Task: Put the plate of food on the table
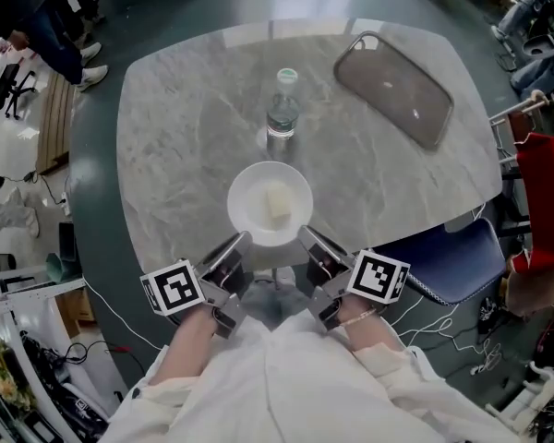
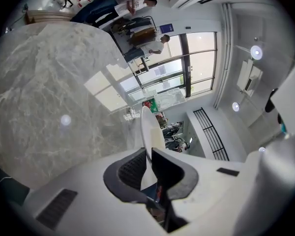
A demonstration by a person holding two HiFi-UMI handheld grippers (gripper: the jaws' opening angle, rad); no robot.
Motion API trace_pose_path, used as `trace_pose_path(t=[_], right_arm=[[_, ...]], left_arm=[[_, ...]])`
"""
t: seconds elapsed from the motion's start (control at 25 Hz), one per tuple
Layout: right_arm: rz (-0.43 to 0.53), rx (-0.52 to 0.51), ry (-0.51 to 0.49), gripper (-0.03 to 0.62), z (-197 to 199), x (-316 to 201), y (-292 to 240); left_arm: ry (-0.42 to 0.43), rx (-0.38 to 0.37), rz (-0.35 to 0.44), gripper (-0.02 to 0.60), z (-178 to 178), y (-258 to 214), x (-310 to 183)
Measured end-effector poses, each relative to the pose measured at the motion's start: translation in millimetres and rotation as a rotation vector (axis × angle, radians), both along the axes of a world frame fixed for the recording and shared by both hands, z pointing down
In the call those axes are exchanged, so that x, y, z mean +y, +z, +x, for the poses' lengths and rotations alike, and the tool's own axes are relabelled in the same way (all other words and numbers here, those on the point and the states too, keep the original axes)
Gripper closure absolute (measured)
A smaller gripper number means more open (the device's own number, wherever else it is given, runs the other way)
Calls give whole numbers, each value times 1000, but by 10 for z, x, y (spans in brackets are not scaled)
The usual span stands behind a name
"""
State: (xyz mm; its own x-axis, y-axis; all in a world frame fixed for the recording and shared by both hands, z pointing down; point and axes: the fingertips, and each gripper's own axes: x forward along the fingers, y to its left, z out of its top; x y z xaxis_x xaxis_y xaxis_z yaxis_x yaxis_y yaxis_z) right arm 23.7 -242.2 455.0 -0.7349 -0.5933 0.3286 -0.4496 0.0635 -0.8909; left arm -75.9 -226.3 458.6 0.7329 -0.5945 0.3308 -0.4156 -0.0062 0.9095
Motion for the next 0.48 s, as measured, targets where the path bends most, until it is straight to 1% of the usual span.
trace_pose_path(t=[0.12,0.28,0.4,0.48], right_arm=[[-11,11,-4,576,3,-25,62],[-63,17,11,576,13,-63,215],[-122,34,19,576,39,-25,381],[-136,40,17,576,51,-24,454]], left_arm=[[1,36,-11,551,43,40,-10],[19,32,-31,552,62,165,-66],[42,22,-58,552,88,286,-68],[57,15,-70,551,102,355,-75]])
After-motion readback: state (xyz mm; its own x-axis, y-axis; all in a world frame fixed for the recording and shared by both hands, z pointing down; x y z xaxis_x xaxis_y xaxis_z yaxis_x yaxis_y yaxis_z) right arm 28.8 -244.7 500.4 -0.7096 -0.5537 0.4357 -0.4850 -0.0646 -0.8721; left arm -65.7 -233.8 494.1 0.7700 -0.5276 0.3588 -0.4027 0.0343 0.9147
